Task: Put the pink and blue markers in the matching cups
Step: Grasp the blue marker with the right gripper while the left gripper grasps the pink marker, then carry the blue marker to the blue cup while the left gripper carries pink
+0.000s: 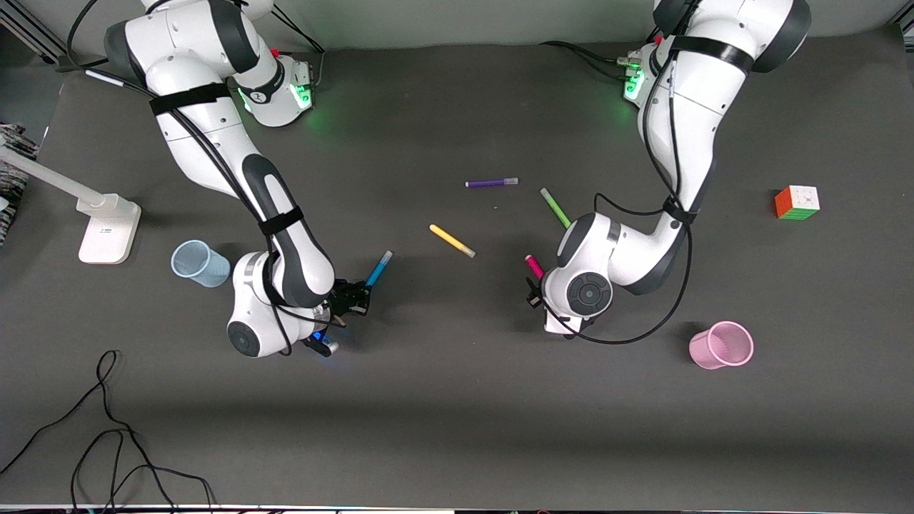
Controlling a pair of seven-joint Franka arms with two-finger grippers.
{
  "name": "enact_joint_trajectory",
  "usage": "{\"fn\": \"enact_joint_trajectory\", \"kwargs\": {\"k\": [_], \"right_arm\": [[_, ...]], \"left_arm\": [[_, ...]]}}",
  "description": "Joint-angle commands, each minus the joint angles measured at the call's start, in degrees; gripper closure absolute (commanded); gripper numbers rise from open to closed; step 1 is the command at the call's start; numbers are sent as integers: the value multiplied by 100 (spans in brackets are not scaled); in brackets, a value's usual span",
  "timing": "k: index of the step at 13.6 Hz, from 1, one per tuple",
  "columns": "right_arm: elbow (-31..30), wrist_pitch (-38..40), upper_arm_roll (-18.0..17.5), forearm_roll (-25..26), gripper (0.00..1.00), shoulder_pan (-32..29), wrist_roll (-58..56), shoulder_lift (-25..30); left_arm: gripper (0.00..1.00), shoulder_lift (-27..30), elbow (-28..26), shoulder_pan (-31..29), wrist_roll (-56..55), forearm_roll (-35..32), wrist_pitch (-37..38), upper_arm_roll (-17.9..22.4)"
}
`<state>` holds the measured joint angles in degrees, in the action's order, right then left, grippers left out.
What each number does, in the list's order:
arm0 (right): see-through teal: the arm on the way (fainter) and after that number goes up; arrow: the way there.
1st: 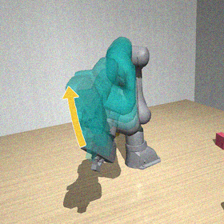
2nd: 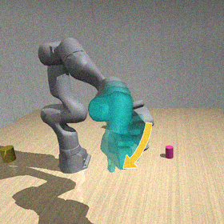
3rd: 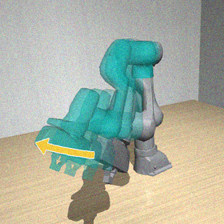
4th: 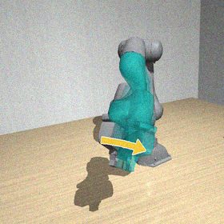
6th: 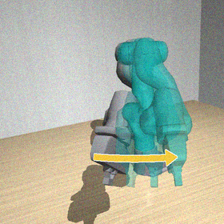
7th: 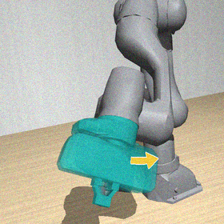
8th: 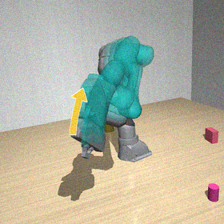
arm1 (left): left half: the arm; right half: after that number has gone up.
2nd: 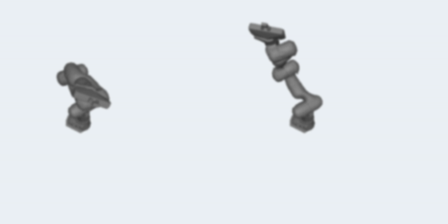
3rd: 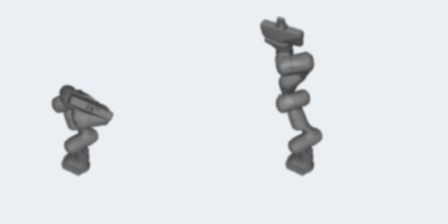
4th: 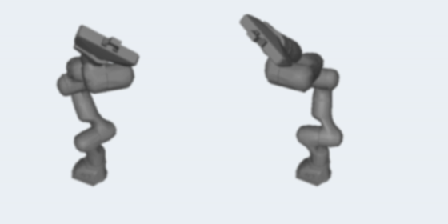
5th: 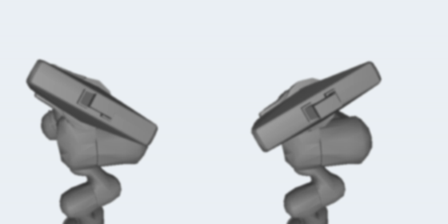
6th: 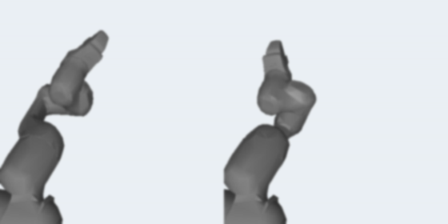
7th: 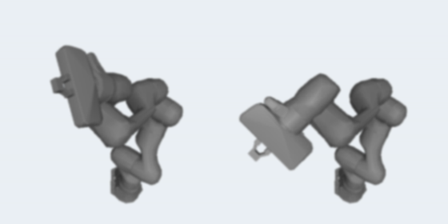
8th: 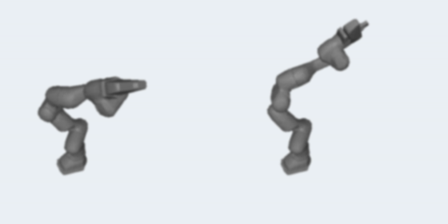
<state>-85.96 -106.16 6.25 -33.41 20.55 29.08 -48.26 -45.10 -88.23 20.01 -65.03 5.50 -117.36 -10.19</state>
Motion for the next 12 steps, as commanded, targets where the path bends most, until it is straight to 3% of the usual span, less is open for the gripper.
{"fn": "enact_joint_trajectory", "kwargs": {"k": [1,4,9,12], "right_arm": [[105,95,52,-35,100,-51,-201,9],[97,227,78,316,100,-42,-201,176],[-17,384,96,343,100,-42,-228,395],[-430,421,657,729,100,-7,-990,1018]], "left_arm": [[100,124,-116,12,25,30,11,35],[100,238,7,-40,17,12,116,35],[100,239,1569,-733,867,257,2214,26],[100,230,2483,-1418,2314,346,3471,52]]}}
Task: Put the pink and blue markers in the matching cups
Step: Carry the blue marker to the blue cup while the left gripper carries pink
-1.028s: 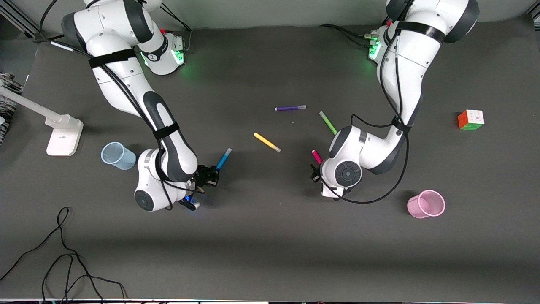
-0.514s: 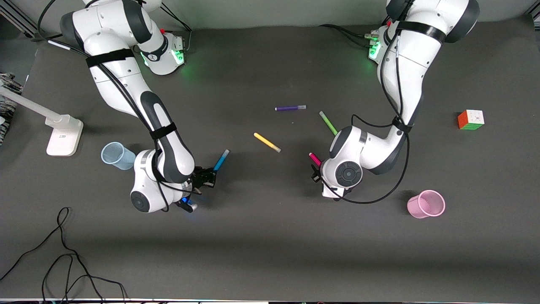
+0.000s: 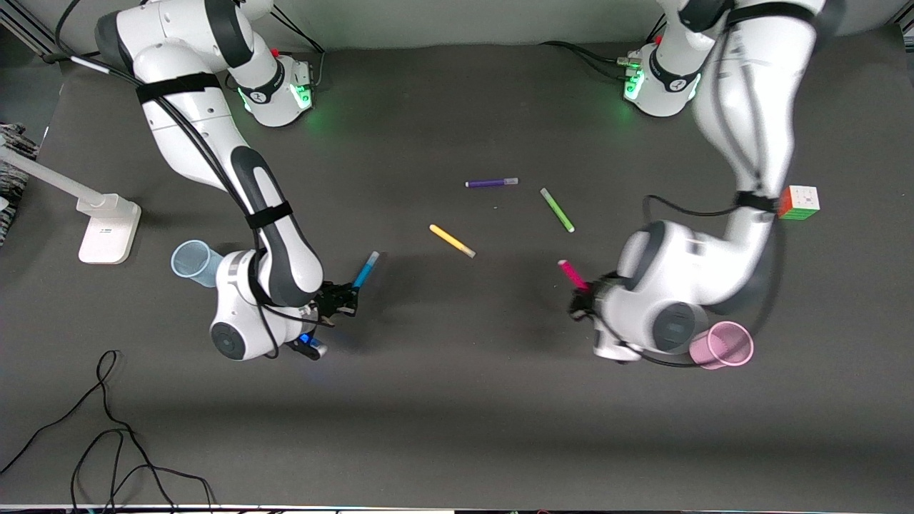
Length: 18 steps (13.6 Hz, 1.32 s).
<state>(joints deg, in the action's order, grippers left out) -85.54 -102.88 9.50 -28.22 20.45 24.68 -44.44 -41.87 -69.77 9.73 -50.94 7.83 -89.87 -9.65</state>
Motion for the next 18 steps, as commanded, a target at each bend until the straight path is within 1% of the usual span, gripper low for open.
{"fn": "enact_joint_trajectory", "kwargs": {"k": [1,2,3,4,5,6,7,8,9,10,11,12,14,16,17,18], "right_arm": [[-646,84,533,482,100,20,-839,908],[-848,76,683,754,100,21,-1121,1197],[-1094,75,833,974,100,29,-1358,1574],[-1418,-12,956,1246,100,29,-1578,2022],[-1891,-282,983,1667,100,38,-1694,2609],[-2453,-642,984,2219,100,38,-1782,3285],[-2998,-985,992,2677,100,29,-1913,3936],[-3465,-1310,1036,2960,100,21,-2158,4499],[-3826,-1592,1228,3172,100,21,-2413,4897],[-4082,-1925,1447,3322,100,21,-2833,5144],[-4250,-2285,1693,3332,100,21,-3290,5225],[-4365,-2619,1922,3323,100,29,-3721,5234],[-4820,-3480,2213,3280,100,21,-4277,5217],[-5409,-4481,2258,3262,100,29,-4296,5156],[-5560,-4764,2258,3262,100,38,-4288,5077],[-5578,-4837,2258,3236,100,38,-4288,5015]], "left_arm": [[100,-93,901,-662,1607,79,1048,25],[100,-76,1078,-917,2240,-17,1242,34],[100,-76,1193,-1181,3012,-253,1323,25],[100,-58,1229,-1314,3916,-603,1306,42],[100,-32,1255,-1385,4813,-1025,1193,51],[100,-6,1334,-1412,5405,-1438,1070,60],[100,3,1352,-1412,5750,-1807,816,51],[100,21,1335,-1412,6006,-2081,518,43],[100,21,1291,-1403,6278,-2284,123,43],[100,12,1273,-1403,6368,-2416,-211,34],[100,-14,1195,-1403,6369,-2522,-641,34],[100,-14,994,-1412,6343,-2575,-1150,42],[100,12,589,-1394,6141,-2585,-1925,43],[100,3,230,-1429,6096,-2515,-2593,34],[100,47,-86,-1430,6070,-2506,-2953,34],[100,125,-359,-1430,6035,-2505,-3235,34]]}}
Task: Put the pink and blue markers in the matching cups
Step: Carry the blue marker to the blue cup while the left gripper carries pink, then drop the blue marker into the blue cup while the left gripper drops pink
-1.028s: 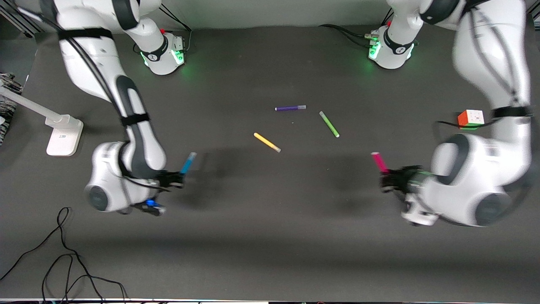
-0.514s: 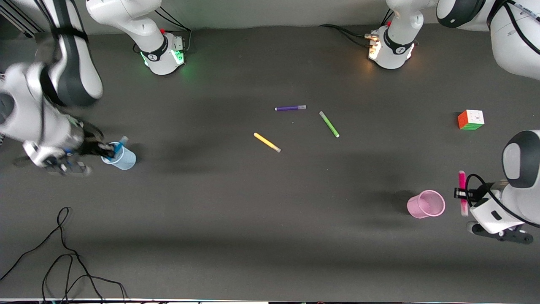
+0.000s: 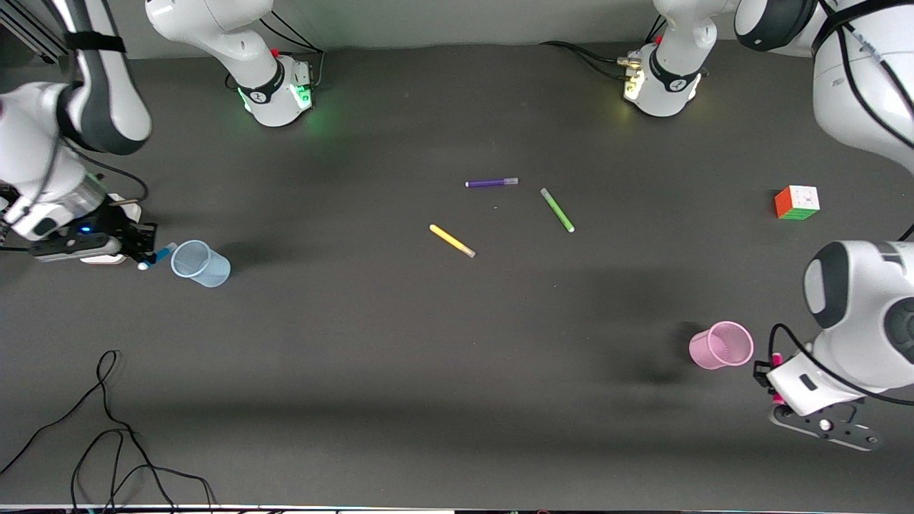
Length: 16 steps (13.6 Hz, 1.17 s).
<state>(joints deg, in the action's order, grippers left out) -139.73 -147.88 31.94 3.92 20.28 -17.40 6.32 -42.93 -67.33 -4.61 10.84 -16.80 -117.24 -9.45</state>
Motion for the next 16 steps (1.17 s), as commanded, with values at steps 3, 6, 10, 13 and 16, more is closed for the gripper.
{"fn": "enact_joint_trajectory", "kwargs": {"k": [3,6,10,13,16], "right_arm": [[-151,-469,14,-84,100,73,-88,-174],[-151,-619,14,-216,100,82,-88,-377],[-143,-558,23,-383,0,90,-88,-404],[-64,-339,14,-384,0,90,-62,-360],[628,1064,-47,-917,0,212,139,-377]], "left_arm": [[100,556,-1394,-5,-372,-42,-1045,23],[100,952,-2309,-102,-635,-42,-1712,23],[100,1461,-3135,-163,-724,-42,-2056,23],[100,1515,-3401,-163,-733,-42,-2416,84],[56,1533,-3595,-163,-741,-42,-2629,102]]}}
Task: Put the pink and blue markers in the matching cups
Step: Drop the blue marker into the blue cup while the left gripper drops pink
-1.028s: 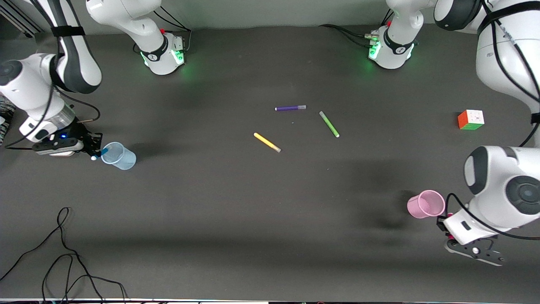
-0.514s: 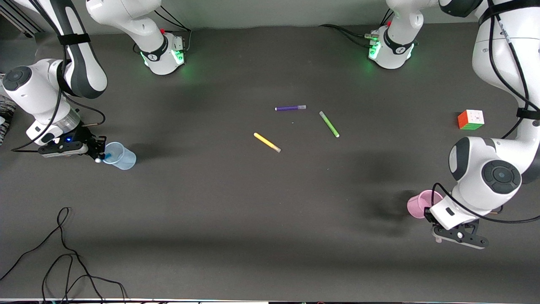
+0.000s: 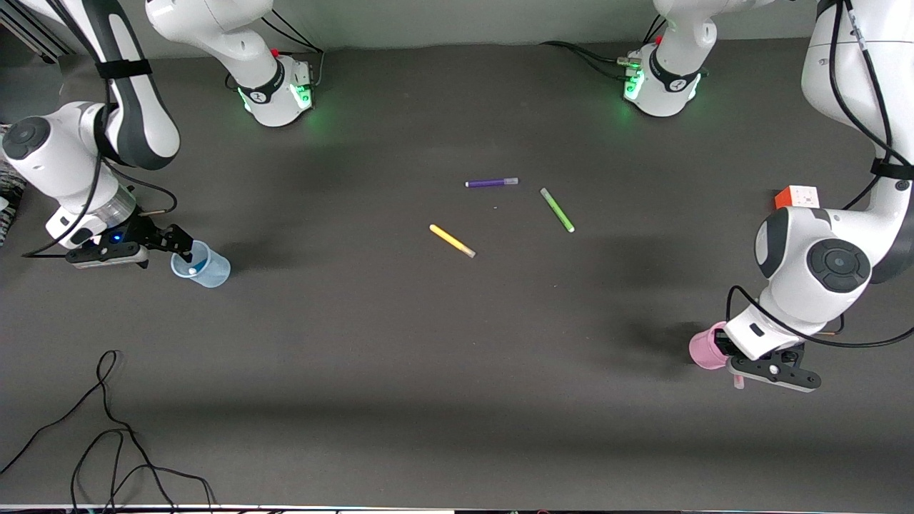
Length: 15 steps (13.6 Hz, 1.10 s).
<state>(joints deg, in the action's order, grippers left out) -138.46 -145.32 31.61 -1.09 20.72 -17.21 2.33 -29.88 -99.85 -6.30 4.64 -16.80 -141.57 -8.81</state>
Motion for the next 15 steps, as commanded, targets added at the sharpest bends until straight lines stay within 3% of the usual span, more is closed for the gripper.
{"fn": "enact_joint_trajectory", "kwargs": {"k": [1,2,6,8,12,15], "right_arm": [[817,1343,-6,-618,0,326,260,22],[1168,1896,-15,-629,0,353,479,31],[3153,4261,-32,-402,0,713,1200,-100],[3937,4871,-41,-348,0,810,1491,-345],[4721,4899,-41,-427,0,819,1483,-952],[4959,5083,-111,-427,0,995,1666,-928]], "left_arm": [[38,237,-333,-3,-147,-42,-169,37],[0,263,-333,-3,-156,-42,-117,37],[0,307,-290,6,-130,-42,-64,28],[0,386,-246,15,-121,-42,76,20],[0,745,455,164,-506,106,2109,-103],[0,1184,1027,182,-910,466,3850,-437]]}}
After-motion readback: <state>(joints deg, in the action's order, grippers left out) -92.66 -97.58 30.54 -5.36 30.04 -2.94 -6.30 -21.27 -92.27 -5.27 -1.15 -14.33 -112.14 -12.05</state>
